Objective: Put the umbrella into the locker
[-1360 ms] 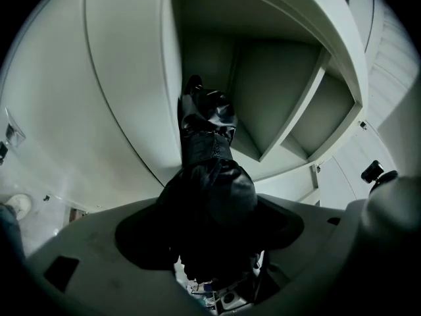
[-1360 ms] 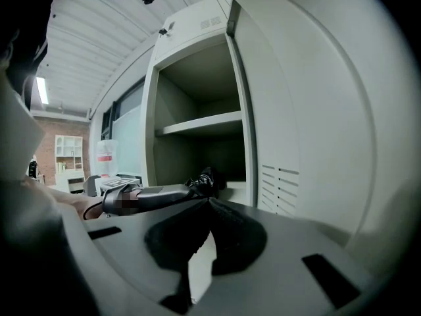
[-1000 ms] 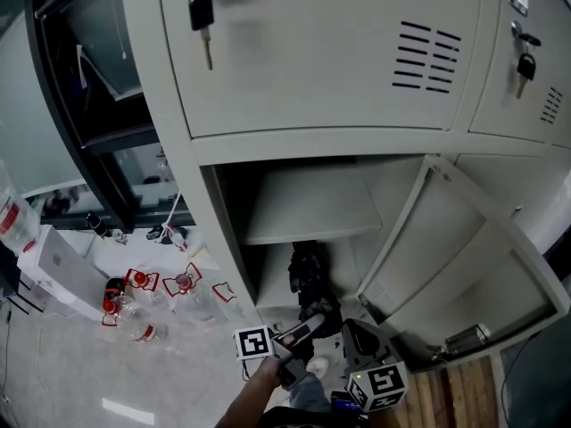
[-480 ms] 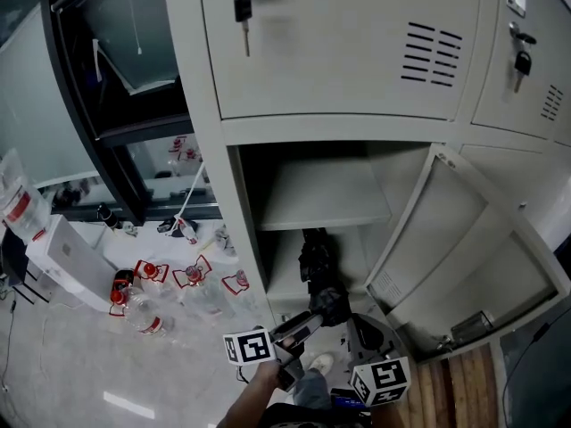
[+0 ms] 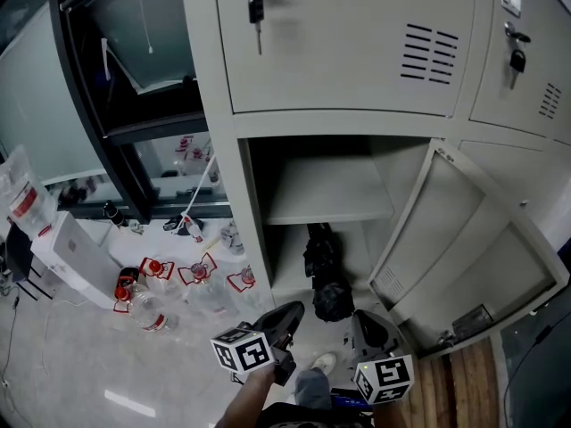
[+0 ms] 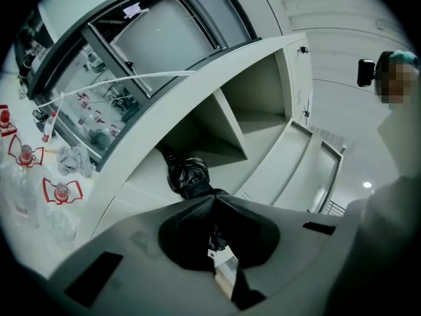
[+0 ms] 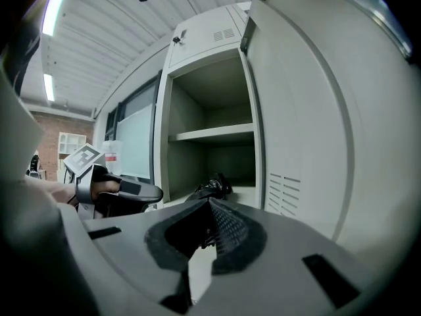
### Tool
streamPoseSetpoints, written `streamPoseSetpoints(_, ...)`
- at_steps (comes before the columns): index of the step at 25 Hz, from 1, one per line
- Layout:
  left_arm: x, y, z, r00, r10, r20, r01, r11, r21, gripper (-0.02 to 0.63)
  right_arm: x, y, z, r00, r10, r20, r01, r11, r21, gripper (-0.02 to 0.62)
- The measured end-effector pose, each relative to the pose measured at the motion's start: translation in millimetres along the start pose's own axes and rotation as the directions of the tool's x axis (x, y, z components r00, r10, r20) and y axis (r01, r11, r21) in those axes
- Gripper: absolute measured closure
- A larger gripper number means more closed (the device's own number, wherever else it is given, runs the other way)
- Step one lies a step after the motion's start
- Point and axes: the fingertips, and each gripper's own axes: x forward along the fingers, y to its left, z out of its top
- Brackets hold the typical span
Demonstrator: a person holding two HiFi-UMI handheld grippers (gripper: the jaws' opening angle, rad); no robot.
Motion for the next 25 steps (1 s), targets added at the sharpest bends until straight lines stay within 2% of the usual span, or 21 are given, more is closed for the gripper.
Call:
streamPoseSetpoints(4,-2.5,-1.1,2.7,1.0,0.0,0.031,0.0,1.0,0.013,0.591,-2.1,-3.4,0.6,1.0,-0.013,0.001,0.013,1.0,-0.005,0.595)
streamPoseSetpoints(25,1.6,-1.8,-5.7,1.0,-0.003,0.019,0.003,1.0,-0.031,0.592,-6.2,-4.2,-1.3,0.999,-0.032,-0.01,0.032,0.999,-0.026,0.595)
